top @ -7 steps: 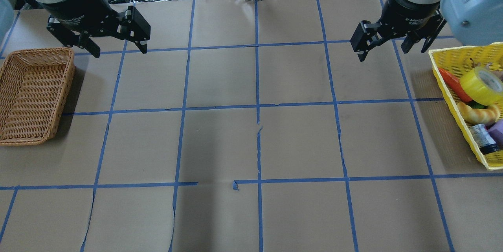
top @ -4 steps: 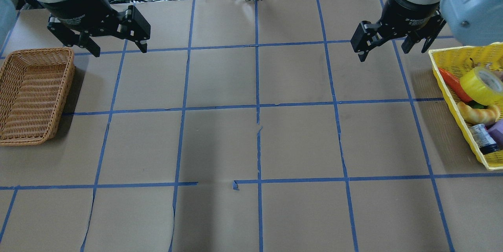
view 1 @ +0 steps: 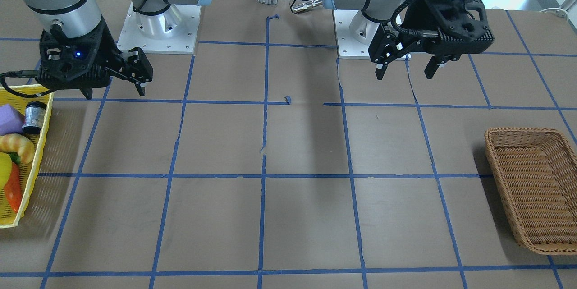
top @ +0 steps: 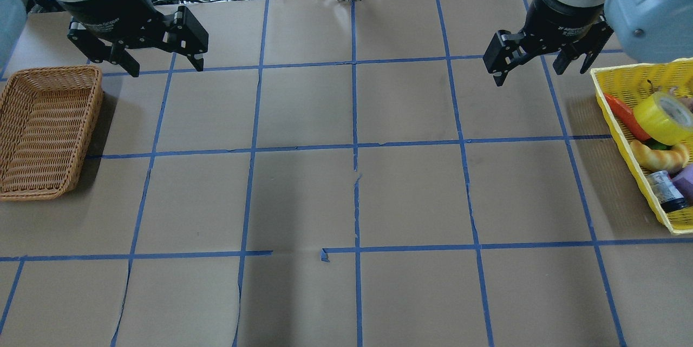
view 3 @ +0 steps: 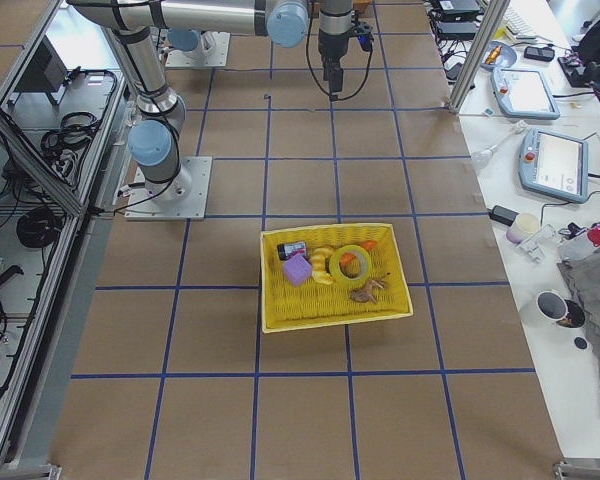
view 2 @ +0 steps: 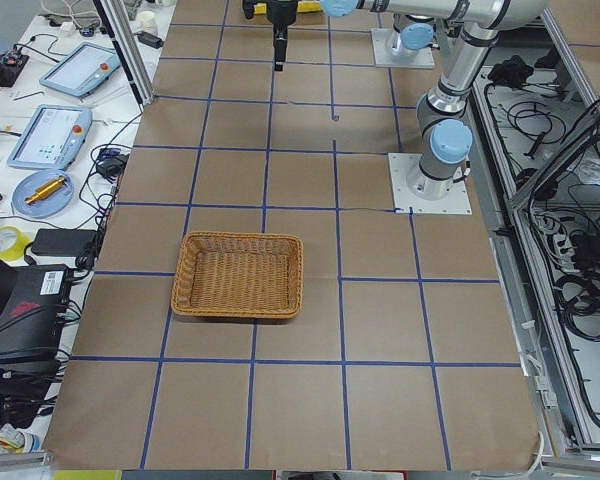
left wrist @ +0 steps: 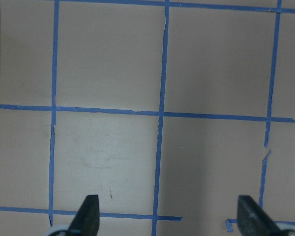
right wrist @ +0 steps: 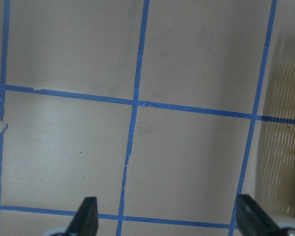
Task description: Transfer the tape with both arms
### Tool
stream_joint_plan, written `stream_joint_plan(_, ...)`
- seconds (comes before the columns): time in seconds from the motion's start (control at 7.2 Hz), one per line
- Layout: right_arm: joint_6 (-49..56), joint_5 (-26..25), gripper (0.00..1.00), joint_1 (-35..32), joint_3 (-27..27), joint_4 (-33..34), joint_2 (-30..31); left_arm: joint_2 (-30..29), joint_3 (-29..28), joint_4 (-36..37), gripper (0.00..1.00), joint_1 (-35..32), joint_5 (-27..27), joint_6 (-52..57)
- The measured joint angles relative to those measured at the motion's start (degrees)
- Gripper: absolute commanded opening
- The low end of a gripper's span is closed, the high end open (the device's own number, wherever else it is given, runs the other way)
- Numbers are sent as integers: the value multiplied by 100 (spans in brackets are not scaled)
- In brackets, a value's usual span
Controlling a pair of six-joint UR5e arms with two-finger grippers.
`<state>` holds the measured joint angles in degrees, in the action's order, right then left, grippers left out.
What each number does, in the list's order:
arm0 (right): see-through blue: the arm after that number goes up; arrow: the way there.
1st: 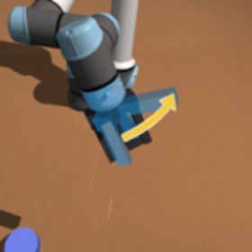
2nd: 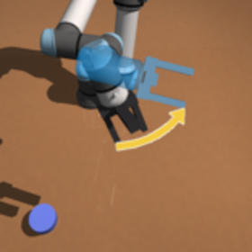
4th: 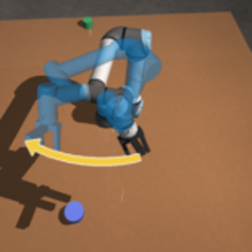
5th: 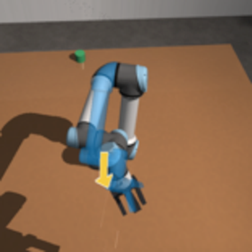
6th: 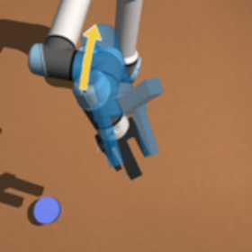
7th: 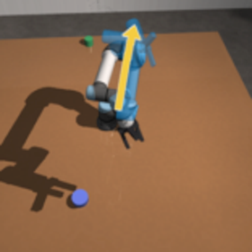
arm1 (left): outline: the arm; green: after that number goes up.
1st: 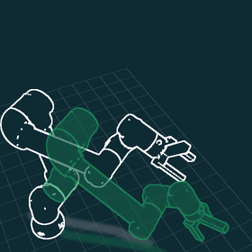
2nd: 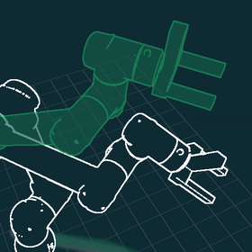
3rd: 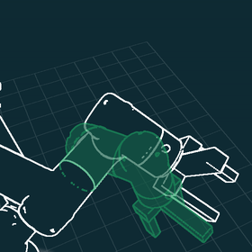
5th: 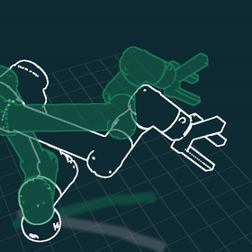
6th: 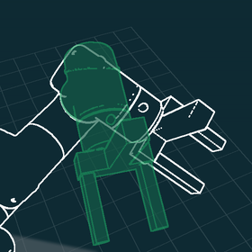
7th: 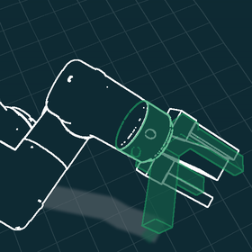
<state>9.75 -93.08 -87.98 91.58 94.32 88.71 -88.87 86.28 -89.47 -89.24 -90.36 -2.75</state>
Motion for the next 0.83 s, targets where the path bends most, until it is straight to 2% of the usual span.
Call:
stream_joint_plan(0.56,-6,0,100,0,113,28,19,-273,-556,-344,100,27,-165,-12)
stream_joint_plan(0.83,-12,50,100,0,125,76,-3,-337,-573,-352,100,21,-130,-15)
